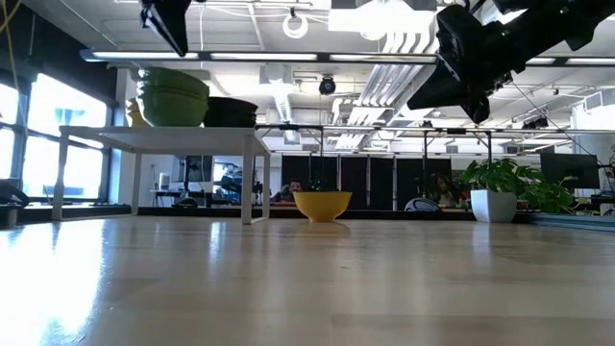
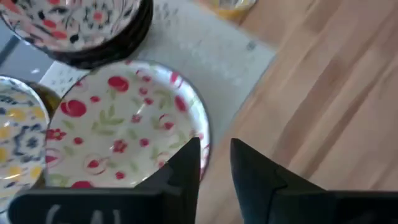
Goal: Pick & Place Mini bowls
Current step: Stack the yellow patterned bowl on the stacked yellow patterned bowls on the shelf
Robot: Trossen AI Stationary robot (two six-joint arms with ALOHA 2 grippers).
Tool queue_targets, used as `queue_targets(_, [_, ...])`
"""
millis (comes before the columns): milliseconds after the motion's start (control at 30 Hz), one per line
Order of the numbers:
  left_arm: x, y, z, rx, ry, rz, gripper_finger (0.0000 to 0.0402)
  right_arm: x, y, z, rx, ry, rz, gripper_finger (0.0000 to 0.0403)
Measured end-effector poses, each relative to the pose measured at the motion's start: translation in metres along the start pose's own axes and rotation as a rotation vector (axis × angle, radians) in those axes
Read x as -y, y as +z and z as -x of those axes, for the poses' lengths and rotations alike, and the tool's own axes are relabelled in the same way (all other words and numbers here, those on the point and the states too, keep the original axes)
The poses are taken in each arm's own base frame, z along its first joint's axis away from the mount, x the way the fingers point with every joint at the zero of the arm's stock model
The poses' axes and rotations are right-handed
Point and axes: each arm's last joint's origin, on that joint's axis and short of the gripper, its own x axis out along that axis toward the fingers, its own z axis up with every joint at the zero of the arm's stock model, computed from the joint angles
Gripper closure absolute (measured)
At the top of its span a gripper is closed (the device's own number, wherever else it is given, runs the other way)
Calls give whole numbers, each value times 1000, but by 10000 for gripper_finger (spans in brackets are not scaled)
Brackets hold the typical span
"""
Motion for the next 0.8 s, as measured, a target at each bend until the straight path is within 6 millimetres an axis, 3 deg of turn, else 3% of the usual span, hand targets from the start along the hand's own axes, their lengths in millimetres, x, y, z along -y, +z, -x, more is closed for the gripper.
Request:
queue_targets(400, [1,2,20,176,-120,281,395,15,8,-4,23,-68,83,403])
queue_targets(700, [36,11,36,421,-108,283,400,39,24,-7,41,-47,48,403])
queue_targets(800, [52,11,32,482,-141,277,401,47,27,-8,46,-61,28,403])
